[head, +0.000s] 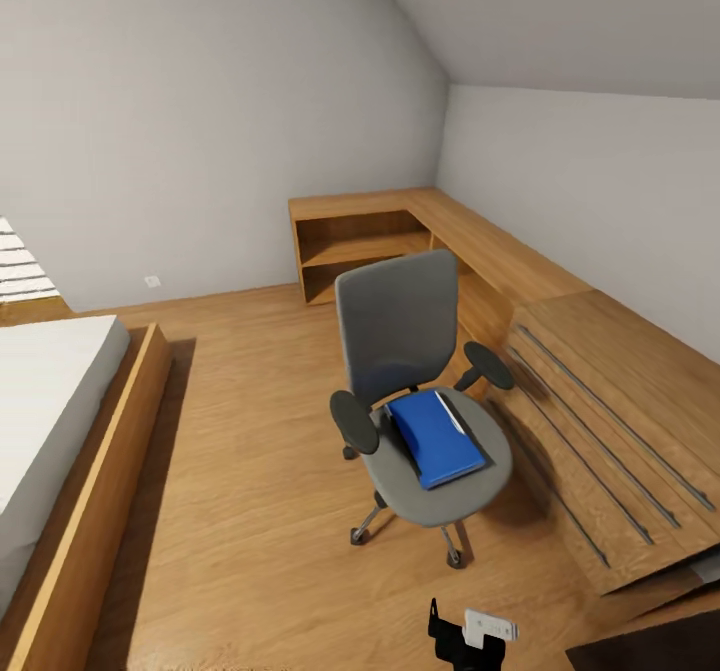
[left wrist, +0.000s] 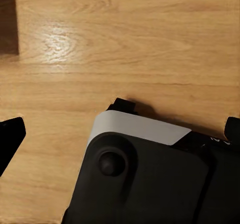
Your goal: In the bedroom, organize the workspace by keeping the computer under the desk, ensuring the monitor is on the desk, placing the keyboard on the desk next to the monitor, placing the mouse on the desk next to the keyboard, moving the folder from the swivel chair onto the desk next to the mouse, stacking the notebook on top of the folder with the pen on top of the notebook, and positioning the swivel chair next to the desk.
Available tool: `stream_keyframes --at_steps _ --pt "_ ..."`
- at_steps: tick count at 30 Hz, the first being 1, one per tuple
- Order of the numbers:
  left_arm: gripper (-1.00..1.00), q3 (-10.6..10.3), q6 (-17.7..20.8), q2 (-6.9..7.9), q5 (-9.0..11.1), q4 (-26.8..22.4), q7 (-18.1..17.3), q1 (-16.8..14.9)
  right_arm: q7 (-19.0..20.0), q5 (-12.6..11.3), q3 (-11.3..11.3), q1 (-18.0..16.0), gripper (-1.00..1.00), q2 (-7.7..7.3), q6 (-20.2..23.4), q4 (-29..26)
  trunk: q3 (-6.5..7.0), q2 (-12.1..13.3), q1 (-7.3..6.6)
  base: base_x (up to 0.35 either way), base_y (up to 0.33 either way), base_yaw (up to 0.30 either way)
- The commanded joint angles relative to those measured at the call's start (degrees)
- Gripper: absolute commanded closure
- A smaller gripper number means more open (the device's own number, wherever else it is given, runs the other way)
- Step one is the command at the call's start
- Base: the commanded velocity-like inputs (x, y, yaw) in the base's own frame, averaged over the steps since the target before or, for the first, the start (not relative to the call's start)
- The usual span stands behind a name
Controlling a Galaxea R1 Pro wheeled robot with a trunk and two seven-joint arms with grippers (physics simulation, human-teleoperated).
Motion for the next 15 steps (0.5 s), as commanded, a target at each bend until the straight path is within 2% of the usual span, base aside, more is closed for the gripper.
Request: stream_keyframes --at_steps 1,11,15 --pt "-1.0 -0.47 0.34 0.03 0.2 -0.19 0.27 -0.11 -0.51 0.05 0.46 -0.04 -1.0 0.03 -0.06 0.07 -0.03 -0.04 0.0 0.0 -0.261 0.261" --pt "-1.0 -0.47 1.48 0.05 0.2 -0.11 0.24 -0.12 -0.51 0.05 0.51 -0.02 -1.0 0.02 -0.06 0.05 0.19 -0.04 0.0 0.0 -0.29 0.262" --pt "-1.0 -0.41 1.43 0.1 0.2 -0.11 0.28 -0.13 -0.47 0.05 0.47 -0.02 -1.0 0.0 -0.06 0.04 0.28 -0.04 0.0 0.0 -0.102 0.258"
